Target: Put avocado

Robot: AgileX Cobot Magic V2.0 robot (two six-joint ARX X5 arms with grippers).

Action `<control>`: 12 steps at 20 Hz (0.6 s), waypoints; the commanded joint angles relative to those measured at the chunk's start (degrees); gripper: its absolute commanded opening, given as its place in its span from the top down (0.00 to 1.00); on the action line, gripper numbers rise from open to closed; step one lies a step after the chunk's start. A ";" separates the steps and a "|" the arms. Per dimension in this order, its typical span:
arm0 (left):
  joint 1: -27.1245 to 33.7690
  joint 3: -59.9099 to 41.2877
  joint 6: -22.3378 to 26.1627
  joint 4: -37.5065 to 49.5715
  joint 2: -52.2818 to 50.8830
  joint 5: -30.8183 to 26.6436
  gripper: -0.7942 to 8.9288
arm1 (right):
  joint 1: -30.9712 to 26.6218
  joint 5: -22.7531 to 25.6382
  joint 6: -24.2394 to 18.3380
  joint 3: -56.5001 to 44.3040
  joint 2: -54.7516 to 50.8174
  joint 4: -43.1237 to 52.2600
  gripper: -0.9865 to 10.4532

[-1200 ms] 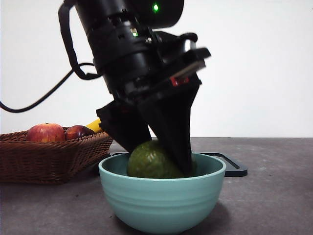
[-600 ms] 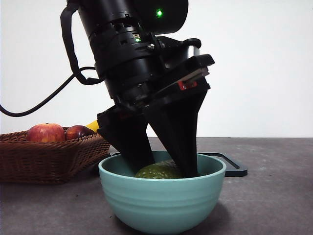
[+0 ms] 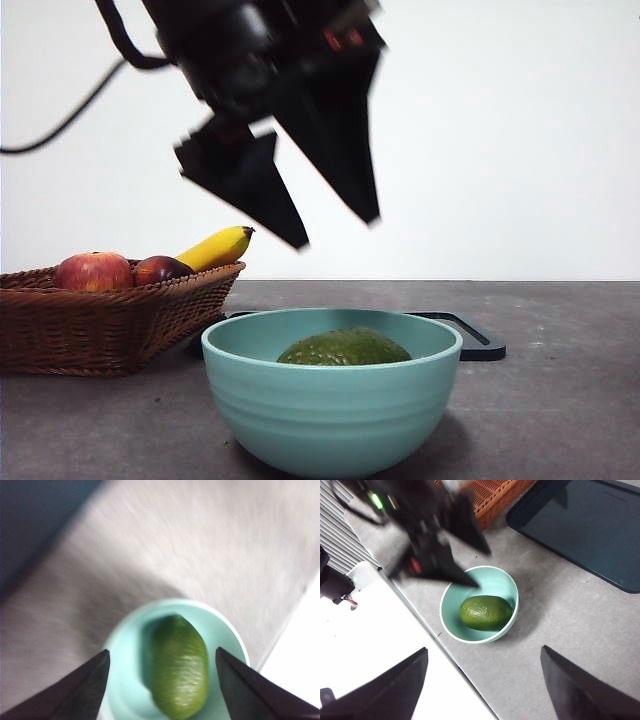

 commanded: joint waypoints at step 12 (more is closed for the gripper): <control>18.10 0.24 0.90 -5.81 -20.33 -0.04 0.57 | 0.28 0.26 -0.13 0.90 8.76 2.86 0.60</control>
